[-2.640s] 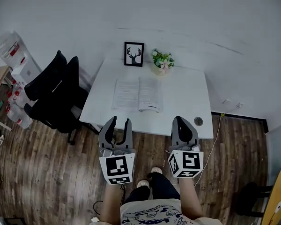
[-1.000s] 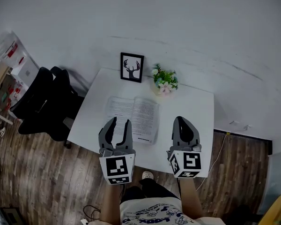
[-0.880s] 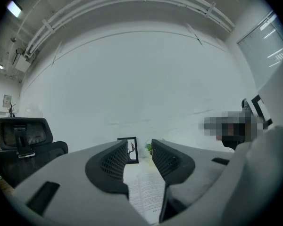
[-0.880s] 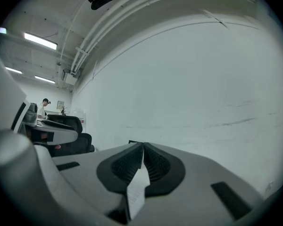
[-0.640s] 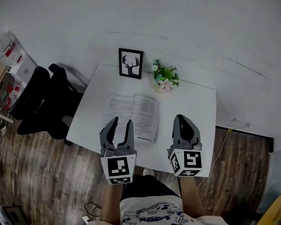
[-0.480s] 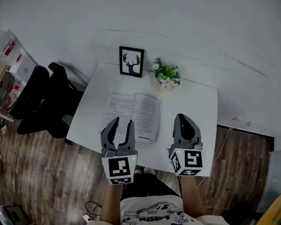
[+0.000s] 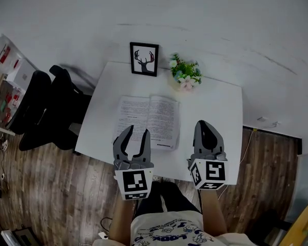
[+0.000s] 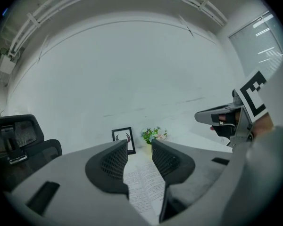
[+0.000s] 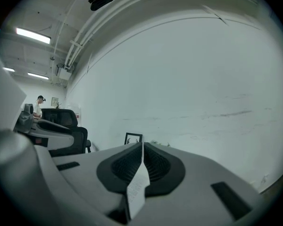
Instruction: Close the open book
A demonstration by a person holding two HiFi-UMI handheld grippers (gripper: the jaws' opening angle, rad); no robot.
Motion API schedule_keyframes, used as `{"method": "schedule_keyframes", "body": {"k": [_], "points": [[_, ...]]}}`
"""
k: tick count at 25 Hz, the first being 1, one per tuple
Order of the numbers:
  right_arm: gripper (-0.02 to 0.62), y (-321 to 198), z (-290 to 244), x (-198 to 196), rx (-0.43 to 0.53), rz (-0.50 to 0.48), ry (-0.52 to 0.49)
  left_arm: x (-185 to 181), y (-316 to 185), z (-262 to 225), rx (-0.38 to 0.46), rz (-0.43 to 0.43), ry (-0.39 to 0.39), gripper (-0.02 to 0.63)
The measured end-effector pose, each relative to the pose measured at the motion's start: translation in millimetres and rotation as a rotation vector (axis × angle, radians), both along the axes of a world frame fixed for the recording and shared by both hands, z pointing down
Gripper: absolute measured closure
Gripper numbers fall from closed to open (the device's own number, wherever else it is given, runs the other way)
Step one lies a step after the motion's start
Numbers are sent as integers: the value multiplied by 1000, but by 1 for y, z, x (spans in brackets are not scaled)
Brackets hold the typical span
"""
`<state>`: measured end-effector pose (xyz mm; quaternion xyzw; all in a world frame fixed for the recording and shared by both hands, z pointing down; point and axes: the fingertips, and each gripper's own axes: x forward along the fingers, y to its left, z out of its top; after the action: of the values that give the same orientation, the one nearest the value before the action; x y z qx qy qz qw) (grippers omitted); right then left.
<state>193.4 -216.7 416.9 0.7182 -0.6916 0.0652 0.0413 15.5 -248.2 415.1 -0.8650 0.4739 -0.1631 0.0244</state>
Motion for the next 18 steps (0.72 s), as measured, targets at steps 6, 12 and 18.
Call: {"method": "schedule_keyframes", "body": {"k": [6,12,18], "points": [[565,9,18,1,-37,52,13,1,-1,16,17,45,-80,465],[565,14,25,6,-50,88,23,14,4,40,51,104,-183,465],[565,17,32,8,-71,114,29,26,14,64,174,183,-374,449]]}}
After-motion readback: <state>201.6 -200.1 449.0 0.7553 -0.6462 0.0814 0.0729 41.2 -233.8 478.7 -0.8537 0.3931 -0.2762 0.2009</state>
